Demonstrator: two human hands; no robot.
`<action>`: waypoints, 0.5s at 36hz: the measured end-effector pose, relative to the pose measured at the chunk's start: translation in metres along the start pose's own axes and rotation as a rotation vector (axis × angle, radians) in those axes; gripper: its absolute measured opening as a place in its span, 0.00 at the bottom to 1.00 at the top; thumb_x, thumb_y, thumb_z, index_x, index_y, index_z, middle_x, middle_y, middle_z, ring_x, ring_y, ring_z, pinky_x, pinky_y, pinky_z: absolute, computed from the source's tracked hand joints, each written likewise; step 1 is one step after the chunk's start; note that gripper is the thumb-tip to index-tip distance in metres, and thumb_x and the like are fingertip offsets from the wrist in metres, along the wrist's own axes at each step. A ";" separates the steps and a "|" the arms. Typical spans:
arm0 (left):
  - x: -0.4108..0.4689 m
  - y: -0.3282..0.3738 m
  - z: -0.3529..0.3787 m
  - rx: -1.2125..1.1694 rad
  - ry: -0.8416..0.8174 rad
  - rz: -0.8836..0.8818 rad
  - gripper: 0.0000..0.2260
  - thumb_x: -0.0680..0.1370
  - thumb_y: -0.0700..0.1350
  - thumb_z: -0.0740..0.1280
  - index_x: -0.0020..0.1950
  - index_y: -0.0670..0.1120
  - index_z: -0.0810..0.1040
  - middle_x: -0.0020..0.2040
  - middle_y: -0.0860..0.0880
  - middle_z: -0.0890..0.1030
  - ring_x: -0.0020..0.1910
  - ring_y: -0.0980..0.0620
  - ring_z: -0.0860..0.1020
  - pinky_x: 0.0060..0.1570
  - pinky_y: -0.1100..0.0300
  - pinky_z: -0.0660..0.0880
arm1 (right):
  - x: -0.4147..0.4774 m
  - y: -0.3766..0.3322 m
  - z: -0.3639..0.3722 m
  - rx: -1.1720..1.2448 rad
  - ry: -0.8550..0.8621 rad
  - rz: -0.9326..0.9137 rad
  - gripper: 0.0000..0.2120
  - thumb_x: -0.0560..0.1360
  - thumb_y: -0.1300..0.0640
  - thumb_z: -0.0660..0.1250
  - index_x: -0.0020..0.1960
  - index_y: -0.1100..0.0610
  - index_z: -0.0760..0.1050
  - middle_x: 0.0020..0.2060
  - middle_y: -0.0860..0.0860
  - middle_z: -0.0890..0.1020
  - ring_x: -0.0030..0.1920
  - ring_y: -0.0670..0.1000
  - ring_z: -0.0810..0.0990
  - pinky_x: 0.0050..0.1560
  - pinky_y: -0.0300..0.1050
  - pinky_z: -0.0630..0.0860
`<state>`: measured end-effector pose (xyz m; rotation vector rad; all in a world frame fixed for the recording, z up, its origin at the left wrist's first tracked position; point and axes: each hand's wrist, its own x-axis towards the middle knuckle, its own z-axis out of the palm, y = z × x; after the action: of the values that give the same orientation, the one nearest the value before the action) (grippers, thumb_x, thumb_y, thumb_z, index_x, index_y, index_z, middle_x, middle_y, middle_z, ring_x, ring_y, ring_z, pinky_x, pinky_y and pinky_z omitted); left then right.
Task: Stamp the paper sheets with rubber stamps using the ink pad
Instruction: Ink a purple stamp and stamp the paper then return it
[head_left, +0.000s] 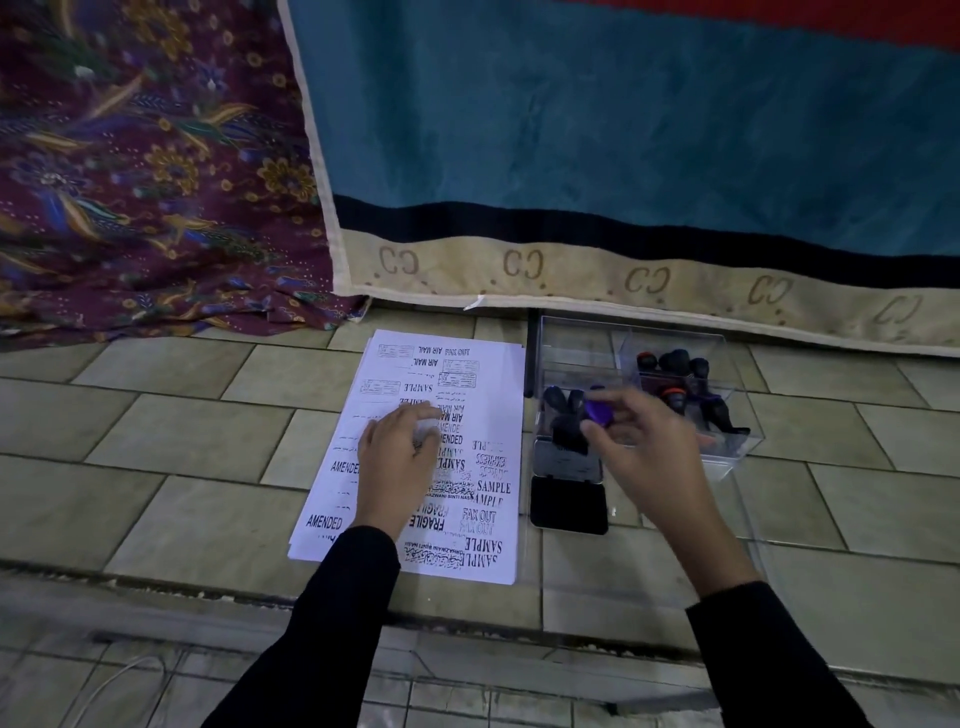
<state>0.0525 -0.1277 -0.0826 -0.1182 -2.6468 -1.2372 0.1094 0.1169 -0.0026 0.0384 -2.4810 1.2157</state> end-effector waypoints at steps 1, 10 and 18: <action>-0.001 0.002 -0.001 0.013 0.013 0.021 0.10 0.77 0.42 0.64 0.55 0.54 0.77 0.60 0.56 0.78 0.62 0.52 0.73 0.69 0.45 0.60 | -0.005 0.002 -0.002 -0.003 -0.026 -0.006 0.13 0.70 0.62 0.73 0.52 0.52 0.78 0.45 0.49 0.81 0.41 0.40 0.81 0.45 0.30 0.78; -0.032 0.036 0.023 0.190 -0.146 0.287 0.12 0.78 0.48 0.59 0.60 0.53 0.74 0.65 0.56 0.74 0.70 0.56 0.64 0.73 0.50 0.52 | -0.041 0.005 0.011 -0.078 -0.119 -0.140 0.11 0.69 0.61 0.74 0.50 0.55 0.80 0.43 0.48 0.80 0.40 0.44 0.80 0.43 0.41 0.80; -0.044 0.045 0.045 0.272 -0.199 0.286 0.22 0.76 0.55 0.49 0.63 0.49 0.73 0.66 0.53 0.73 0.70 0.53 0.65 0.72 0.49 0.54 | -0.047 -0.003 0.019 -0.177 -0.132 -0.160 0.10 0.68 0.63 0.73 0.49 0.57 0.79 0.42 0.48 0.79 0.41 0.44 0.77 0.45 0.32 0.74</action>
<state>0.0956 -0.0634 -0.0873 -0.5781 -2.8073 -0.8055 0.1477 0.0940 -0.0267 0.2731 -2.6310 0.9534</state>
